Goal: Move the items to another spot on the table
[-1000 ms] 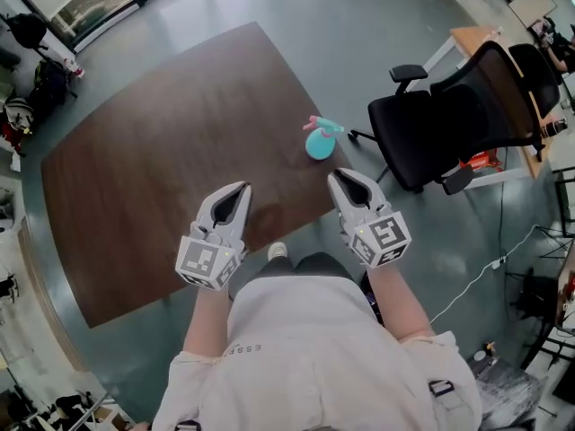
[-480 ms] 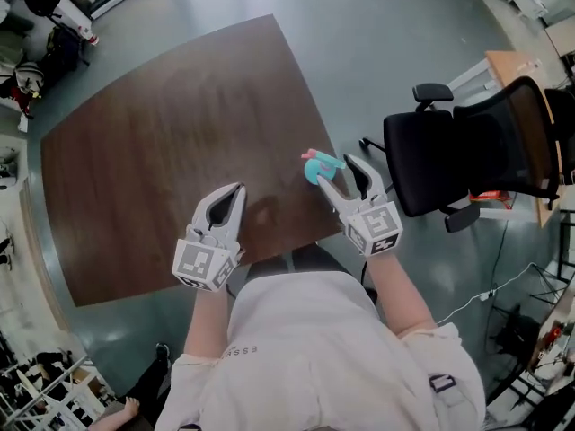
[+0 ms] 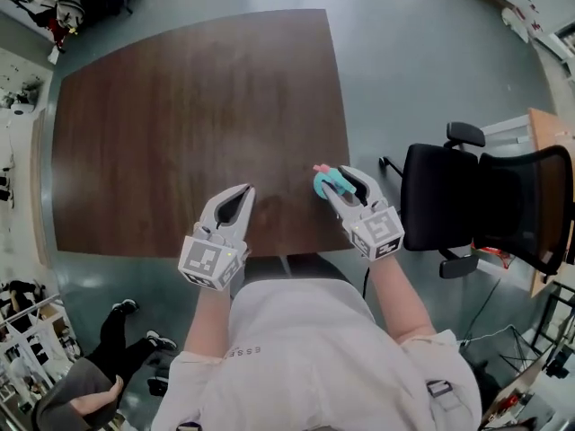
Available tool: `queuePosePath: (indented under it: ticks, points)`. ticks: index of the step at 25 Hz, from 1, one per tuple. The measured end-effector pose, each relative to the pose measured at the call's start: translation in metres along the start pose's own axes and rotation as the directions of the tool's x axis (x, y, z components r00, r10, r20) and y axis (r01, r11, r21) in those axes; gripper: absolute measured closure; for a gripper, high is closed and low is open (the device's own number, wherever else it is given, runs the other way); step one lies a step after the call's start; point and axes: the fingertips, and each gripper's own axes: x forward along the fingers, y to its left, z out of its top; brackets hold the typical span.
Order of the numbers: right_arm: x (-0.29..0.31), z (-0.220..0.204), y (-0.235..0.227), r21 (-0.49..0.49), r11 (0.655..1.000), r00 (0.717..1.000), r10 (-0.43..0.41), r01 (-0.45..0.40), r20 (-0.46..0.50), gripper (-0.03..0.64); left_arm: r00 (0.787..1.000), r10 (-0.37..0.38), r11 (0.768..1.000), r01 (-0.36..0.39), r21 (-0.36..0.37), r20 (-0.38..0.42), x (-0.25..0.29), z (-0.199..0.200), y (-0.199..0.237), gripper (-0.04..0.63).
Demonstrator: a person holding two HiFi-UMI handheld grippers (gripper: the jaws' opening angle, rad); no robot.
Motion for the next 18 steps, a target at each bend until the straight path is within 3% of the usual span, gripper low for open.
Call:
queuePosePath:
  ticks: [1, 6, 10, 18]
  points:
    - [0.003, 0.002, 0.000, -0.015, 1.000, 1.000, 0.011, -0.011, 0.008, 0.477, 1.000, 0.014, 1.000, -0.014, -0.008, 0.000, 0.000, -0.002, 0.002, 0.580]
    - [0.002, 0.000, -0.008, -0.057, 0.998, 0.999, 0.031, -0.032, -0.006, 0.483, 0.997, 0.077, 0.997, -0.076, -0.024, 0.006, -0.008, -0.009, 0.004, 0.580]
    - [-0.009, 0.013, -0.008, -0.084, 0.996, 1.000, -0.003, 0.003, 0.004, 0.486, 0.992, 0.123, 0.992, -0.124, 0.025, 0.020, -0.028, -0.005, 0.007, 0.580]
    - [-0.014, 0.051, 0.043, -0.178, 0.984, 0.999, 0.034, -0.027, 0.037, 0.486, 0.979, 0.186, 0.982, -0.188, 0.005, 0.088, -0.080, 0.002, 0.019, 0.580]
